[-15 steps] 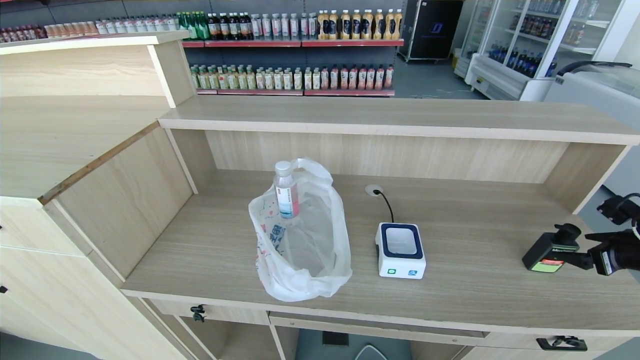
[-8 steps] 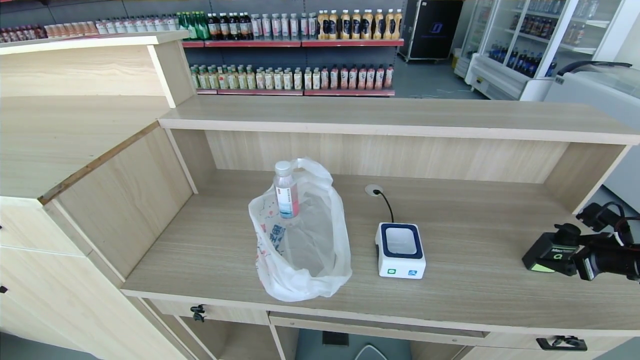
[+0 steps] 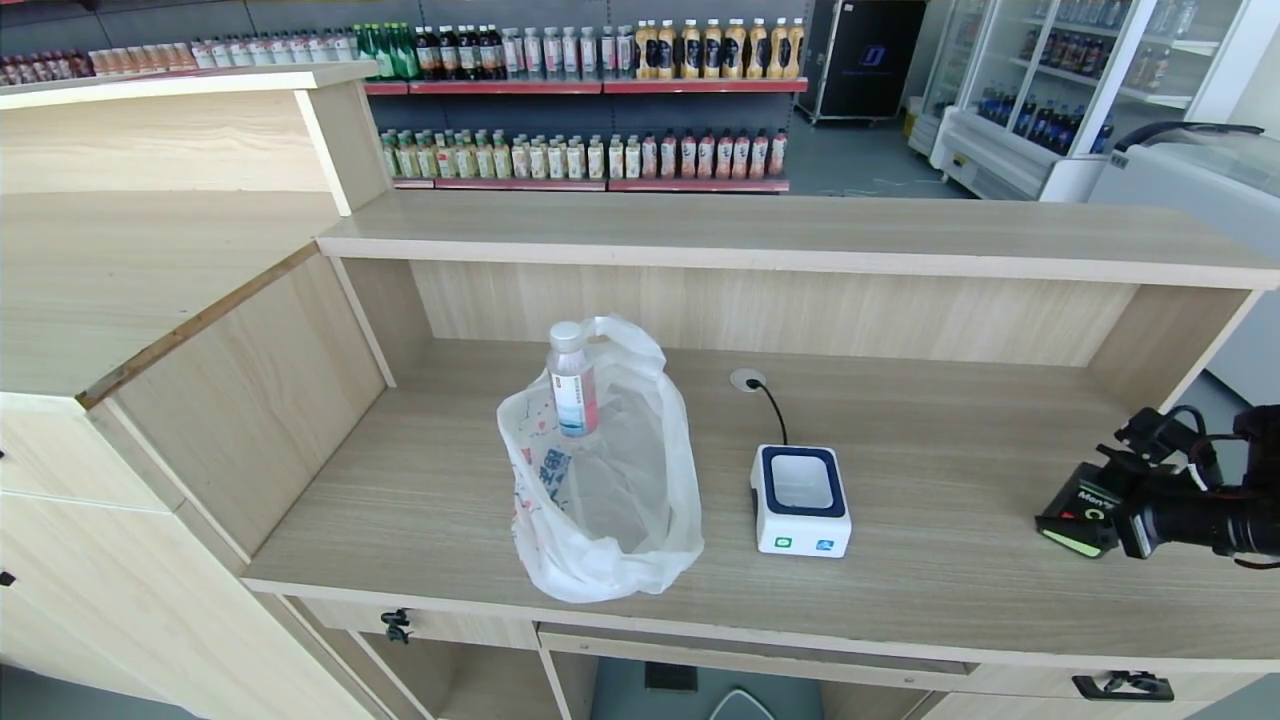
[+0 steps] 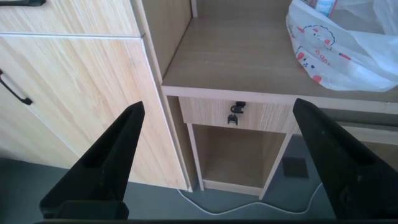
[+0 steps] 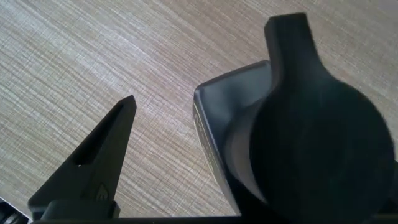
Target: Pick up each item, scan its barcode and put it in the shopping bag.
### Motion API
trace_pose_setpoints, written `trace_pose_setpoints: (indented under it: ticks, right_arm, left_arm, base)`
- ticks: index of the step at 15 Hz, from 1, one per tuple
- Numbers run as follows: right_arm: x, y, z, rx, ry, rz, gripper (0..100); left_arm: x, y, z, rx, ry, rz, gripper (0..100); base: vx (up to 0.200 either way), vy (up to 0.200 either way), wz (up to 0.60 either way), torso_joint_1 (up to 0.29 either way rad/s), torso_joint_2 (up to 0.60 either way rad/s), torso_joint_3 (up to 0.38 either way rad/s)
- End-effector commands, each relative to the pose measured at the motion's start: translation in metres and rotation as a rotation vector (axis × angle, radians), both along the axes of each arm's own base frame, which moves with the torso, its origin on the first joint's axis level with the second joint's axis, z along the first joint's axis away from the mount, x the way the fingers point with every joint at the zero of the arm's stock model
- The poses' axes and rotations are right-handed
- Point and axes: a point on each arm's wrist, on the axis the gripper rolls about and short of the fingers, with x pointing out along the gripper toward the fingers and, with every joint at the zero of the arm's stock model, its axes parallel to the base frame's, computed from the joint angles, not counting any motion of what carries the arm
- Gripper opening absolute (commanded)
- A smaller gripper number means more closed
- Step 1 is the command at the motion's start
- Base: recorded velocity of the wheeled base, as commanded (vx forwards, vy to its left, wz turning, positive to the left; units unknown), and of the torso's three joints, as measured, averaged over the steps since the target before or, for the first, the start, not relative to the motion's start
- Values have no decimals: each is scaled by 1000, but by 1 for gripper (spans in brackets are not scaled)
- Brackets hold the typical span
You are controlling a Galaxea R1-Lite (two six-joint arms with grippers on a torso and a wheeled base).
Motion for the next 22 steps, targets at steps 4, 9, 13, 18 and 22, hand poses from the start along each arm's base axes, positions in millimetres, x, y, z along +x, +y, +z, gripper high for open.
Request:
trace_pose_setpoints:
  ticks: [4,9,13,18,22]
  right_arm:
    - [-1,2,-6,24,18,10,100]
    - [-3,4,-8,49,15,34,100]
    - [-4,5,-9,52,17,36,100]
    - [-4,6,-9,60,17,46,100]
    - [-3,6,-8,59,12,48,100]
  left_arm:
    - [0,0,0,0,1,1,100]
    - [0,0,0,0,1,1,100]
    - [0,0,0,0,1,1,100]
    - [0,0,0,0,1,1,100]
    - [0,0,0,0,0,1,100]
  base:
    - [0,0,0,0,0,0]
    - [0,0,0,0,0,0]
    - [0,0,0,0,0,0]
    - [0,0,0,0,0,0]
    - [0,0,0,0,0,0]
